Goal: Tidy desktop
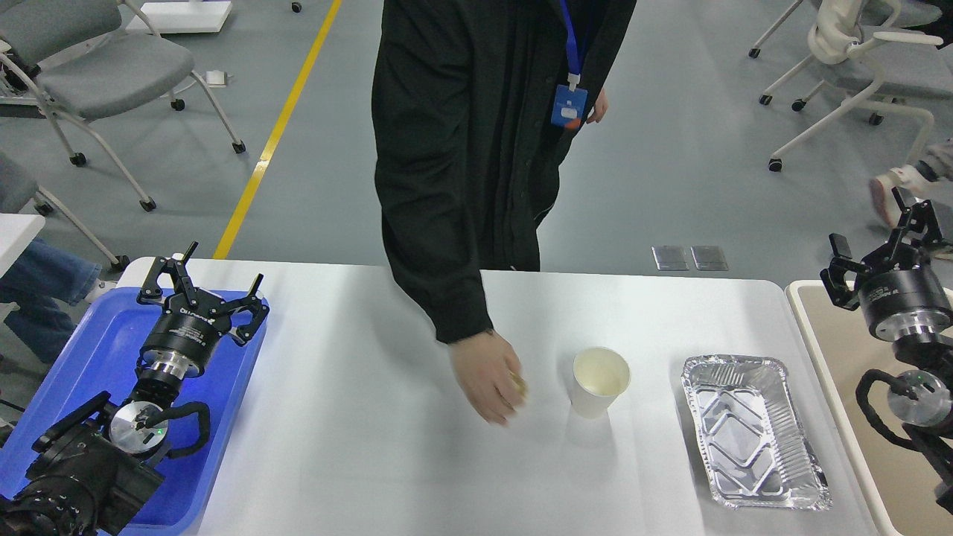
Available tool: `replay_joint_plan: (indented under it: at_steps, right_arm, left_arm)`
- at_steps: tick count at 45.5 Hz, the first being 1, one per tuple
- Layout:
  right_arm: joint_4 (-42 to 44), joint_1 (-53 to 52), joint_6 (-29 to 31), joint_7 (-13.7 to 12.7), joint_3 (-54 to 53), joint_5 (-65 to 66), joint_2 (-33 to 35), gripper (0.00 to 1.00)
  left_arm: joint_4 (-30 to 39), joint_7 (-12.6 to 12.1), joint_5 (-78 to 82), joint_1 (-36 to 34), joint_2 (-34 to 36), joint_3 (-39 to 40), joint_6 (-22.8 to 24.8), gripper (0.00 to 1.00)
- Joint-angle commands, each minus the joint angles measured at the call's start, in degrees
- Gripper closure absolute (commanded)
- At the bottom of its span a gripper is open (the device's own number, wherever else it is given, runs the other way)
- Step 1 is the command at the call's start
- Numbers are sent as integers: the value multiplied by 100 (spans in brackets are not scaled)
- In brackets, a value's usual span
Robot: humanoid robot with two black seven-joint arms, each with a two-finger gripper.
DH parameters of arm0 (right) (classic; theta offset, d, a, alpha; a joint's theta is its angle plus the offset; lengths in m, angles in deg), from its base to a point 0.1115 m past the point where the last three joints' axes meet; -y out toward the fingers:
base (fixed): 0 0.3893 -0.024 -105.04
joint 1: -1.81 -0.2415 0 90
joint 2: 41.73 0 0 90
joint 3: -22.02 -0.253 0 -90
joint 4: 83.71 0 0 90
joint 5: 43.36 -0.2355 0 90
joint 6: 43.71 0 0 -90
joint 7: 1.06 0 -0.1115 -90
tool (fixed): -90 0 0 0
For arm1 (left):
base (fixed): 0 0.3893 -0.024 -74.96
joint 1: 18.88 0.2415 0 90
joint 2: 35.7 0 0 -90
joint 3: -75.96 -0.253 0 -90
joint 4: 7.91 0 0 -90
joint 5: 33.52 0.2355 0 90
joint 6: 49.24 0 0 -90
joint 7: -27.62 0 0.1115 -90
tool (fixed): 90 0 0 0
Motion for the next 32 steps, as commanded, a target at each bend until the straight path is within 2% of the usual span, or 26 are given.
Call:
replay_joint_plan:
  at_steps: [1, 32]
  right_arm:
    - [0, -1, 0, 0, 1, -2, 1, 0]
    - [79, -9, 0, 0, -26, -2, 1, 0]
  left_arm:
    - [-7, 5, 0, 0, -1, 0, 0, 0]
    - [-7, 5, 0, 0, -1, 0, 0, 0]
